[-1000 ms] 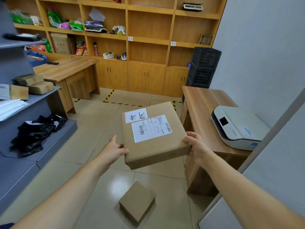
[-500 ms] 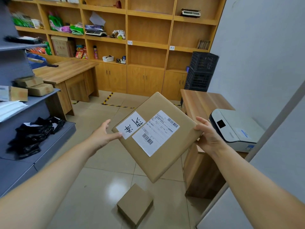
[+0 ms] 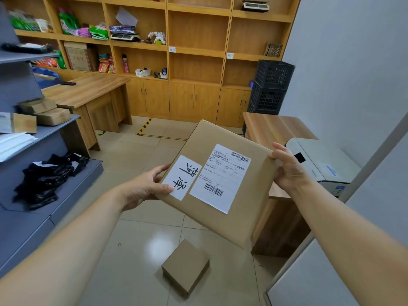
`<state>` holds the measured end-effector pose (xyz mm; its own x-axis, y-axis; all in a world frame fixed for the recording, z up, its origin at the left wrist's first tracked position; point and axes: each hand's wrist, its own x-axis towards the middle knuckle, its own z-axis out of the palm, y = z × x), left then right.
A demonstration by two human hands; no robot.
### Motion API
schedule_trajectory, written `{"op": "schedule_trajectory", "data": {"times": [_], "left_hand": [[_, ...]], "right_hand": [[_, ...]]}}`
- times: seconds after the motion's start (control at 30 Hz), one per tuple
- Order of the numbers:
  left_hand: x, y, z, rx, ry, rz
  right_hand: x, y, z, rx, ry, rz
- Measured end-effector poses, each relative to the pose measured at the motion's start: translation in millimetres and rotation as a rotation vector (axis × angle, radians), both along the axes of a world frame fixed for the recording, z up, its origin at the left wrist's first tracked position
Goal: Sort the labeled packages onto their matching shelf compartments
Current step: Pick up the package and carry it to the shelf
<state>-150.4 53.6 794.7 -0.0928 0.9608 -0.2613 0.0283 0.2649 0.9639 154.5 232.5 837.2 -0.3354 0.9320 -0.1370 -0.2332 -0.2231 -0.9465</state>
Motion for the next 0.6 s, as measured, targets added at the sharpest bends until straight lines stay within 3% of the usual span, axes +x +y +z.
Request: {"op": "schedule_trajectory", "data": {"times": [0.13,0.27,0.6], "left_hand": [[-0.5,3.1,-4.7,0.026,-0.042,0.056],[-6.8,6.2,-14.1,0.02,-0.078,0.161],[-18.2,47.6,-43.2,0.093,-0.226,0.456]], "right_hand": [[-7.2,5.3,-4.1,0.035,-0.05,-0.077],[-21.0,7.5,-13.4,0.134,-0.311,-0.19],[-67.3,-27.2,-74.4,0.402,-0.555,0.061]]}}
